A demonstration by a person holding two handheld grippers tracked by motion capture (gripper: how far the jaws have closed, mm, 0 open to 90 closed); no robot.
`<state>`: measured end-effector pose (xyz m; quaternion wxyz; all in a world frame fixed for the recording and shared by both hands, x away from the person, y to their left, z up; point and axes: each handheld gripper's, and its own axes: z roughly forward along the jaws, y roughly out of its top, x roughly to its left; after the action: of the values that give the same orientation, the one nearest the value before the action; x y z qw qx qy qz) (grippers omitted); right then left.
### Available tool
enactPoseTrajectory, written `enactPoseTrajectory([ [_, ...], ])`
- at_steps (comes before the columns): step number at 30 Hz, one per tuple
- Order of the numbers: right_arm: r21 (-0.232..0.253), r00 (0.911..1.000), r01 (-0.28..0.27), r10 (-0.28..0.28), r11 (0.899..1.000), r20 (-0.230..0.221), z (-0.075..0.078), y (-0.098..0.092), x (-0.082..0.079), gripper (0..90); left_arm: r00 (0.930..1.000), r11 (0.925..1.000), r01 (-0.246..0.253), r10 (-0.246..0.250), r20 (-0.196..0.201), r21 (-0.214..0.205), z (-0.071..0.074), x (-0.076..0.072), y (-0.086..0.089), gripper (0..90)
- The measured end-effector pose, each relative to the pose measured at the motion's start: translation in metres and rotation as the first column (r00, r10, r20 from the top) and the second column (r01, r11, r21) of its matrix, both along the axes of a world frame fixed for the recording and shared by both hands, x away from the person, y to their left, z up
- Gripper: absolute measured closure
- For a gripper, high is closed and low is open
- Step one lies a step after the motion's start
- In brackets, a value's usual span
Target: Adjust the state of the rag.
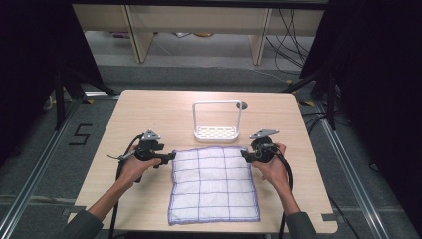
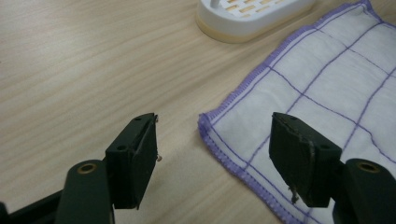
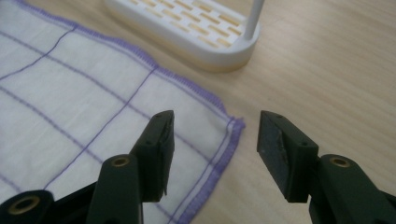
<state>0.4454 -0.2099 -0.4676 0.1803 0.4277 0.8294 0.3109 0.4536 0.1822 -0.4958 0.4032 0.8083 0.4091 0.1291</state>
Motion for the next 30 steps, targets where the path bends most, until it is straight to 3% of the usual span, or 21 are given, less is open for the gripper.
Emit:
enactPoseTrajectory([
  [2, 0.001, 0.9998, 0.013, -0.013, 1.000, 0.018, 0.000, -0.001, 0.008, 47.5, 0.9999, 1.0000, -0.003, 0.003, -0.011, 0.001, -0.001, 0.003, -0.002, 32.3],
  [3, 0.013, 0.9997, 0.024, -0.024, 1.000, -0.001, 0.003, -0.001, 0.010, 48.1, 0.9999, 1.0000, 0.003, -0.002, -0.014, 0.008, -0.002, 0.004, -0.002, 32.3],
  [5, 0.011, 0.9998, 0.016, -0.016, 1.000, 0.015, 0.003, -0.001, 0.016, 48.8, 0.9997, 0.9999, 0.002, -0.002, -0.025, 0.012, -0.002, 0.005, -0.003, 32.5],
  [9, 0.012, 0.9996, 0.027, -0.027, 1.000, 0.001, 0.000, 0.002, 0.026, 49.5, 0.9996, 0.9998, -0.011, 0.012, -0.024, 0.019, -0.003, 0.007, -0.005, 33.1],
  [12, -0.011, 0.9999, 0.004, -0.004, 1.000, -0.012, -0.006, 0.005, 0.034, 50.1, 0.9993, 0.9993, 0.002, 0.000, -0.039, 0.038, -0.006, 0.010, -0.006, 33.5],
  [14, -0.024, 0.9985, 0.020, -0.021, 1.000, -0.050, -0.011, 0.009, 0.036, 50.2, 0.9994, 0.9986, 0.001, 0.001, -0.036, 0.053, -0.007, 0.011, -0.008, 34.8],
  [20, -0.066, 0.9977, 0.014, -0.018, 0.998, -0.066, -0.024, 0.012, 0.039, 50.4, 0.9994, 0.9973, 0.019, -0.017, -0.031, 0.070, -0.010, 0.010, -0.014, 39.6],
  [22, -0.055, 0.9942, 0.046, -0.051, 0.997, -0.094, -0.028, 0.013, 0.038, 50.5, 0.9992, 0.9966, 0.024, -0.021, -0.034, 0.079, -0.012, 0.010, -0.016, 40.4],
  [26, -0.022, 0.9940, 0.053, -0.055, 0.998, -0.094, -0.030, 0.010, 0.039, 52.0, 0.9982, 0.9954, 0.033, -0.028, -0.052, 0.090, -0.013, 0.011, -0.018, 41.5],
  [30, -0.007, 0.9936, 0.049, -0.049, 0.999, -0.101, -0.030, 0.009, 0.038, 55.1, 0.9987, 0.9929, 0.044, -0.040, -0.031, 0.110, -0.016, 0.010, -0.023, 44.6],
])
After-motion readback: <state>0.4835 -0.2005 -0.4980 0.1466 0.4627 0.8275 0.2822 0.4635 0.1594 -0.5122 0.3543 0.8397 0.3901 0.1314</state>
